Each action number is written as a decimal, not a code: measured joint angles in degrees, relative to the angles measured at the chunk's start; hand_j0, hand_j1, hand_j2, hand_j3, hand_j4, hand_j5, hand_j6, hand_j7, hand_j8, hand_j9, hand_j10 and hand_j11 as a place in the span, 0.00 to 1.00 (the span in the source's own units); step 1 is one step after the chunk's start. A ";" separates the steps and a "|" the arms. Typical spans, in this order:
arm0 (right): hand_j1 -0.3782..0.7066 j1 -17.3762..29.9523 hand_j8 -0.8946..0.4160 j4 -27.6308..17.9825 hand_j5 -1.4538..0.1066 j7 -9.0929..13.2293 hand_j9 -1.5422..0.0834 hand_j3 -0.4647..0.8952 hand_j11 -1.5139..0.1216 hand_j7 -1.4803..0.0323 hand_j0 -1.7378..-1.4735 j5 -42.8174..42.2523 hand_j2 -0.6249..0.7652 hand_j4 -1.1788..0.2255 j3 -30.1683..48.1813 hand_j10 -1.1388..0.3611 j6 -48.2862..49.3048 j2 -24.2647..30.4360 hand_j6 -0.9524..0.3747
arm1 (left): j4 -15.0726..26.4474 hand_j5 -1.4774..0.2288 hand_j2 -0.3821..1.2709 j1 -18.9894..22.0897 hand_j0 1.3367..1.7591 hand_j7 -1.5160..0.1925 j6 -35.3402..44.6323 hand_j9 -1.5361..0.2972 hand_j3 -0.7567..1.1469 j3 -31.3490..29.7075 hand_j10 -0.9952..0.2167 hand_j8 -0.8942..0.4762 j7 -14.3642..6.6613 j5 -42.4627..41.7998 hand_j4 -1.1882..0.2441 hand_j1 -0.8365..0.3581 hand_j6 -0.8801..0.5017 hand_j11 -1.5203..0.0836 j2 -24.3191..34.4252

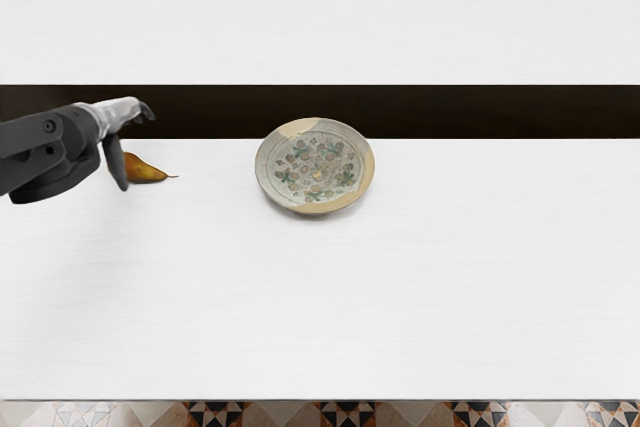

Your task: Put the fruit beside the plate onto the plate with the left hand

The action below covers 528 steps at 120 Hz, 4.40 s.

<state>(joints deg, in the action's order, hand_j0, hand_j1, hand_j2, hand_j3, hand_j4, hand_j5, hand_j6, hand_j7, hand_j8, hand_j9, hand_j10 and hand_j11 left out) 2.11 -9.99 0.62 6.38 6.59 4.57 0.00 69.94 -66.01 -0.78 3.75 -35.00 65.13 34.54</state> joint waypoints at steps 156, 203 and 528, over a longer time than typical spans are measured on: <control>0.06 0.00 0.66 0.05 0.90 0.00 0.92 0.34 0.90 0.95 0.30 -0.03 0.44 0.82 0.00 0.74 0.00 0.00 0.69 | -1.42 0.53 0.29 2.20 0.76 0.55 5.01 0.53 0.40 -2.77 0.46 0.33 0.00 2.25 0.52 0.56 0.32 0.59 -1.98; 0.06 0.00 0.66 0.06 0.90 0.00 0.92 0.34 0.90 0.95 0.30 -0.02 0.44 0.82 0.00 0.74 0.00 0.00 0.69 | -1.86 0.48 0.30 2.35 0.76 0.50 4.87 0.48 0.40 -3.40 0.40 0.28 0.00 2.04 0.47 0.49 0.27 0.54 -2.01; 0.06 0.02 0.66 0.04 0.90 -0.02 0.92 0.34 0.90 0.95 0.30 0.03 0.44 0.82 0.00 0.74 0.00 0.00 0.69 | -5.72 0.28 0.61 -15.81 0.75 0.30 -14.14 0.30 0.40 2.73 0.20 0.26 -0.02 -26.12 0.30 0.41 0.22 0.33 -7.95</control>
<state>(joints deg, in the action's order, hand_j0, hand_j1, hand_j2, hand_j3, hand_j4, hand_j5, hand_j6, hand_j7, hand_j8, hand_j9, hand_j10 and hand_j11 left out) 2.13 -9.95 0.59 6.41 6.59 4.57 0.00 64.22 -81.81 -14.92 6.48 -35.02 39.02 26.59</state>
